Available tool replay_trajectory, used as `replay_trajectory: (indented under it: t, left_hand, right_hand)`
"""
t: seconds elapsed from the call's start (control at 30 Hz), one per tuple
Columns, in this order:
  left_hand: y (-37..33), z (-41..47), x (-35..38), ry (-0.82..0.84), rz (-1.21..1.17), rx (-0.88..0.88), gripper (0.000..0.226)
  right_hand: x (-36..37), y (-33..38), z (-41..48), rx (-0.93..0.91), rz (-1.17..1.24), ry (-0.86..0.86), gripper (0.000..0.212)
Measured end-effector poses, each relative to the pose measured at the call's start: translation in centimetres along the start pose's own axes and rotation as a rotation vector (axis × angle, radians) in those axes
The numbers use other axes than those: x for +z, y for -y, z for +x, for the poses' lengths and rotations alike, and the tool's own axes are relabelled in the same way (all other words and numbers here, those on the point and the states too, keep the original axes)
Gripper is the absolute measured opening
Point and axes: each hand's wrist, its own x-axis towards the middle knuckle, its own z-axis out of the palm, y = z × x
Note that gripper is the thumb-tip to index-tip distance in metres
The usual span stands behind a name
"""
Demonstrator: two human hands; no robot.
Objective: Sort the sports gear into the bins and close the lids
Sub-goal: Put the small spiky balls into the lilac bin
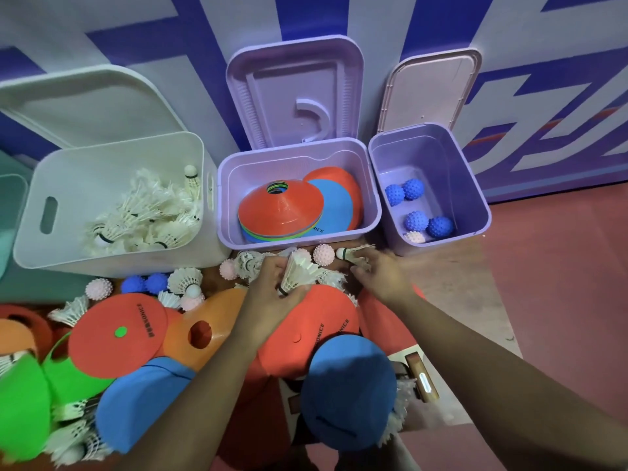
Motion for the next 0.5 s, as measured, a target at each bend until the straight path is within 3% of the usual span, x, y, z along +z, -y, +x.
replay_trajectory:
  t: [0.1,0.23,0.37,0.5]
  left_hand:
    - [0.5,-0.5,-0.3,0.005,0.018,-0.002,0.039]
    - [0.9,-1.1,-0.7,-0.033,0.03,-0.004,0.038]
    - [1.0,-1.2,-1.2,-0.06,0.07,-0.02,0.042]
    - [0.2,-1.4,-1.2,-0.012,0.143,-0.008,0.048]
  right_hand:
    - [0.6,0.7,0.6,0.048,0.149,0.103,0.036]
    - [0.6,1.1,0.2,0.004,0.062,0.002,0.021]
    - [-0.6,1.7,-2.7,-0.162,0.064,-0.114,0.012]
    - [-1.4,3.8,-6.0,-0.243,0.311,-0.129,0.019]
